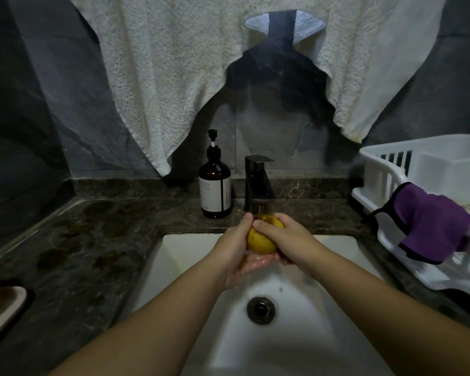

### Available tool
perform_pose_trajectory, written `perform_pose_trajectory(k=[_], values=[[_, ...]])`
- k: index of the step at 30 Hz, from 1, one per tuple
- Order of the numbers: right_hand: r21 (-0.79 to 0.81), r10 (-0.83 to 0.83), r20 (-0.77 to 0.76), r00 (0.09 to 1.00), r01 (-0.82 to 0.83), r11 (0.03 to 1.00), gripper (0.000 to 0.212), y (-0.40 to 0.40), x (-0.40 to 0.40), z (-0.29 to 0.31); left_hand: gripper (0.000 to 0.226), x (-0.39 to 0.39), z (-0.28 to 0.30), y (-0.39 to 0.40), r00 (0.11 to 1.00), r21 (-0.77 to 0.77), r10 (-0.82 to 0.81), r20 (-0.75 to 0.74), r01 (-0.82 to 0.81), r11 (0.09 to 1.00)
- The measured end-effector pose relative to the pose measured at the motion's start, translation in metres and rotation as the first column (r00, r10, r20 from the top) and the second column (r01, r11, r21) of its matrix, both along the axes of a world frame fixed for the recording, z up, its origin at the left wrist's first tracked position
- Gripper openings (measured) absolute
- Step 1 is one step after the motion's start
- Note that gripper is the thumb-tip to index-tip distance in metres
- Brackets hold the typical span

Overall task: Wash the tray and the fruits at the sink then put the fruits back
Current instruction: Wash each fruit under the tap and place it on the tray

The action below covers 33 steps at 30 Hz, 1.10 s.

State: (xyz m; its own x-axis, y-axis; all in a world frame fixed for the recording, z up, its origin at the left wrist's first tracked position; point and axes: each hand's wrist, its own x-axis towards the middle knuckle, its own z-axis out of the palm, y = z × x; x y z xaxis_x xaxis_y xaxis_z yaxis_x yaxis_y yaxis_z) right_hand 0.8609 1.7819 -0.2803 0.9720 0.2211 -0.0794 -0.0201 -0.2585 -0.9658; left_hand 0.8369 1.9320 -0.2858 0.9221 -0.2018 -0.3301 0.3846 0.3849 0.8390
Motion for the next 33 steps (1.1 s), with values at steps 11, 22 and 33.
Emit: perform_pose_trajectory(k=[11,22,33], values=[[0.017,-0.02,0.033,0.999,0.02,1.0,0.037,0.003,-0.002,0.001,0.035,-0.001,0.003,-0.005,0.997,0.056,0.052,0.053,-0.055,0.997],[0.098,0.002,-0.046,0.999,0.003,0.995,0.033,0.003,0.003,-0.001,0.036,-0.002,0.001,-0.002,0.997,0.06,0.044,0.056,-0.048,0.997],[0.144,0.106,-0.077,0.991,-0.094,0.985,0.037,0.002,-0.002,-0.002,0.035,-0.003,0.001,0.003,0.996,0.103,0.056,0.067,-0.062,0.993]])
